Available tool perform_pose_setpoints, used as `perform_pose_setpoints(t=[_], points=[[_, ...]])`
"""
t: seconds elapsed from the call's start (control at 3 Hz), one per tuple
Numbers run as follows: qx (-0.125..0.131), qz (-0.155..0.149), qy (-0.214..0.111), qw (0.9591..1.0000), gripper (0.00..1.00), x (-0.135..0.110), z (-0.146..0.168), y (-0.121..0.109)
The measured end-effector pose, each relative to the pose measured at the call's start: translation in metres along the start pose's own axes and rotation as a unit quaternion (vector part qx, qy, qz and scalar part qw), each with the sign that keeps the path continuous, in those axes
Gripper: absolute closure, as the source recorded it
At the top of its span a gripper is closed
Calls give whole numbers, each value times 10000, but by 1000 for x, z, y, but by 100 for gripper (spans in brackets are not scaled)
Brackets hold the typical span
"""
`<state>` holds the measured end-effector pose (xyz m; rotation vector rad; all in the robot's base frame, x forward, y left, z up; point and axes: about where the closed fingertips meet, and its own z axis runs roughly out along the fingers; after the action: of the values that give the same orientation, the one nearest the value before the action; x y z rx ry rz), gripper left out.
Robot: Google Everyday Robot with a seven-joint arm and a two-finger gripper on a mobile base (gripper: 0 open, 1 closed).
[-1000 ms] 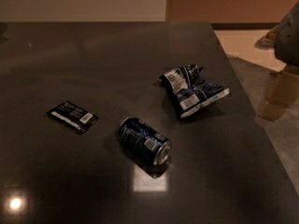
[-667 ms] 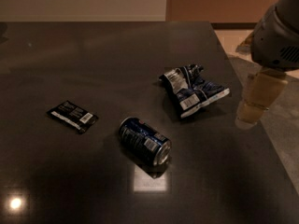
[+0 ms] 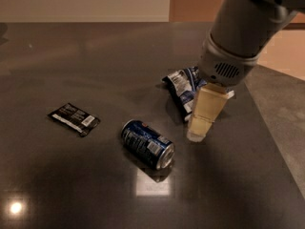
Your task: Place pepsi can upright
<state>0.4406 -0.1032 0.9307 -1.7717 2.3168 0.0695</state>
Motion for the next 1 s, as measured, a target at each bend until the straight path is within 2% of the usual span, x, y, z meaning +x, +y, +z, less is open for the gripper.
perform_pose_setpoints(t=[0.33, 1.0], points=[[-95, 220, 90, 9997, 0, -30, 21, 13], [-321, 860, 320, 9953, 0, -77, 60, 34]])
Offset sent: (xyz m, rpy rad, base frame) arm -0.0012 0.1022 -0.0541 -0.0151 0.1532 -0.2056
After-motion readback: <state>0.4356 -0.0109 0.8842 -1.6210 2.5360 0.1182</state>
